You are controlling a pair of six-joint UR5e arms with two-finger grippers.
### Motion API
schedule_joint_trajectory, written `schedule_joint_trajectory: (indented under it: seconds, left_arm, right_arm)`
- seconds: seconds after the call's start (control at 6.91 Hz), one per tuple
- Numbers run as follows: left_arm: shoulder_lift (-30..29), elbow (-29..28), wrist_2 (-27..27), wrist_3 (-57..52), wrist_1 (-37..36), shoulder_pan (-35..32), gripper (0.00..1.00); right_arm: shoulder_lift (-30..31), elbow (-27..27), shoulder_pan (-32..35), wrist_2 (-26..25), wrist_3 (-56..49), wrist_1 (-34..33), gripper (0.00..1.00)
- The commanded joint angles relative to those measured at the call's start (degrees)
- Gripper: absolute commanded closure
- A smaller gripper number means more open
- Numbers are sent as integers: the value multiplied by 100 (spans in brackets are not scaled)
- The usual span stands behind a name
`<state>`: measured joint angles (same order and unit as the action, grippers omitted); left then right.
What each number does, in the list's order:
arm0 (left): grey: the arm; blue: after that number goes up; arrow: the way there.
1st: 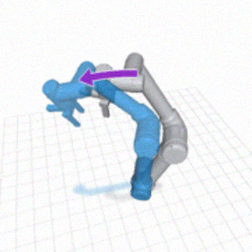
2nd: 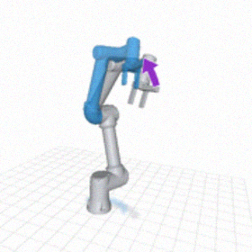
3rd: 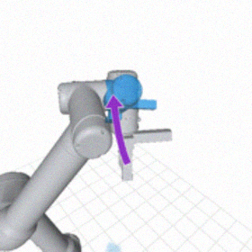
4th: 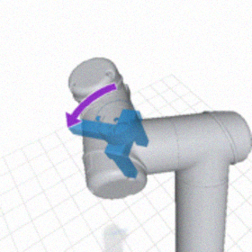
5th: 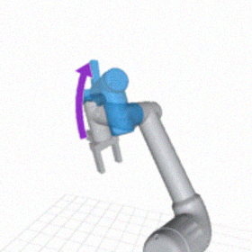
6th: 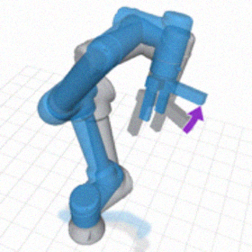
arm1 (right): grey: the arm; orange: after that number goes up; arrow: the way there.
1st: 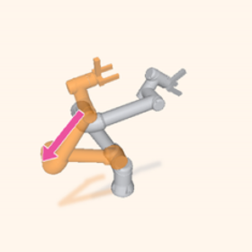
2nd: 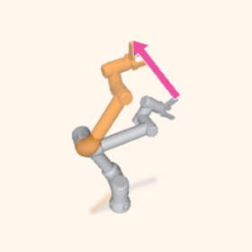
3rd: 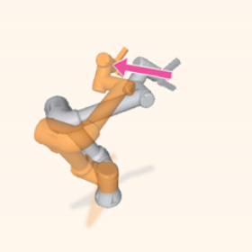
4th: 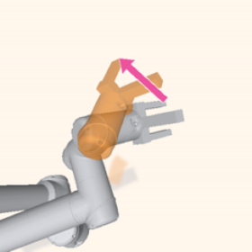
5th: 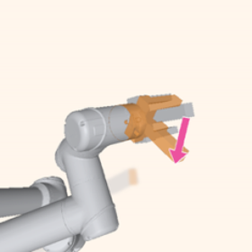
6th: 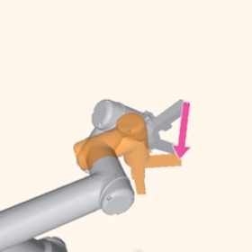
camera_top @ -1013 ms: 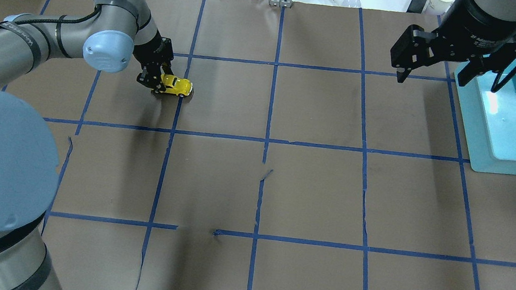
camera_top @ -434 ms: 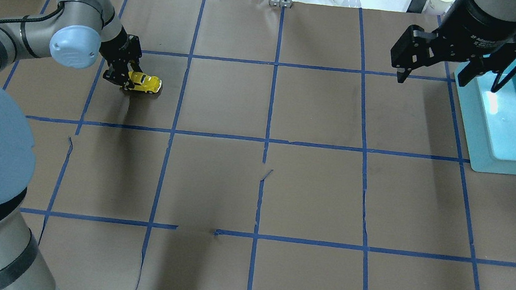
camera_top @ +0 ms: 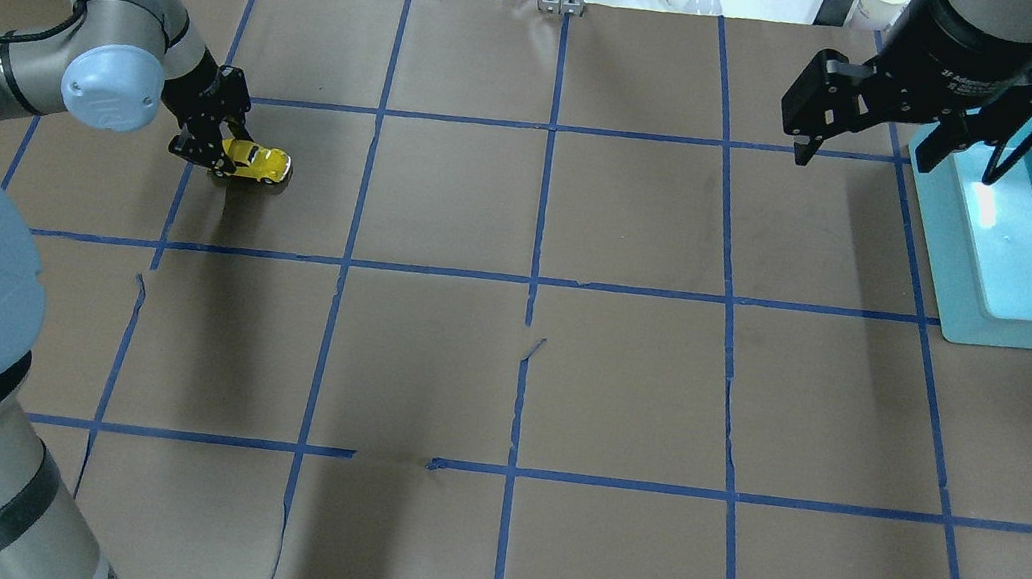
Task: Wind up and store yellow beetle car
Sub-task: 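Open the left gripper and release the car on the table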
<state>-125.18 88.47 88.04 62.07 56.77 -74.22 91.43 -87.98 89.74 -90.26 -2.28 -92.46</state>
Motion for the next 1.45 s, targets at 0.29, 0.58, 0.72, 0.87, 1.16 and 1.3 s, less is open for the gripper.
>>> schedule_joint_trajectory:
  seconds: [0.29,0.58,0.72,0.87,1.16,1.3]
  left_arm:
    - [-15,56,-6,-599,-8,433,100]
    - [-16,47,-15,-608,-8,583,100]
    - [-7,-40,-15,-478,-8,662,96]
    - [106,-40,-15,-363,-17,654,13]
    - [230,-14,-24,-336,-26,567,0]
    - [335,-5,-24,-345,-17,505,0]
  right_arm:
    - [-3,0,-9,9,-1,-18,0]
    - [-3,0,-9,0,8,-9,0]
    - [-3,0,-9,0,8,-18,0]
    - [-3,0,-9,0,8,-9,0]
    - [-3,0,-9,0,8,-9,0]
    - [-3,0,-9,0,8,-9,0]
